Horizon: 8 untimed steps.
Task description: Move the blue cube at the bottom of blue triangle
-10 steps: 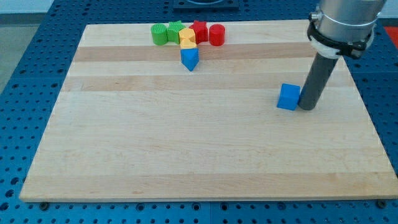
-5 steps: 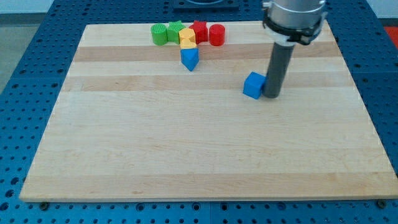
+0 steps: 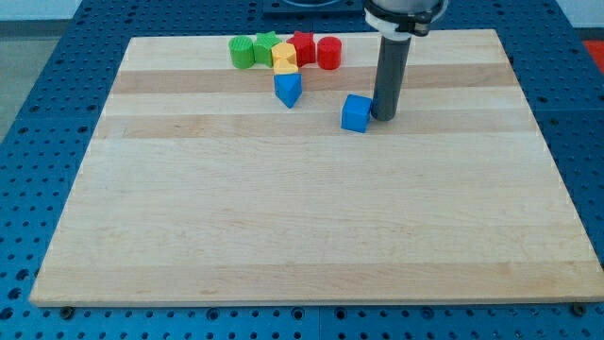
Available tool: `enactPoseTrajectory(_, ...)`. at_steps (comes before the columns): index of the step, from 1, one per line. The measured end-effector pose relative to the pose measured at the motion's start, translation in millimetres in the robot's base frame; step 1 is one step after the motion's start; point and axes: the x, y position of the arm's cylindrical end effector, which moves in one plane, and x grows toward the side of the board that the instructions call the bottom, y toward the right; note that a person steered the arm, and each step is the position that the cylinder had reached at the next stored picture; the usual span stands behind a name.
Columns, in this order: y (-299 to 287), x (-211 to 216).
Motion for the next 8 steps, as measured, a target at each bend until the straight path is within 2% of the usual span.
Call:
enactPoseTrajectory(3, -53, -4)
enactPoseTrajectory(5, -25, 16)
enactPoseTrajectory(7, -87, 20)
enactPoseTrajectory(8, -92, 20)
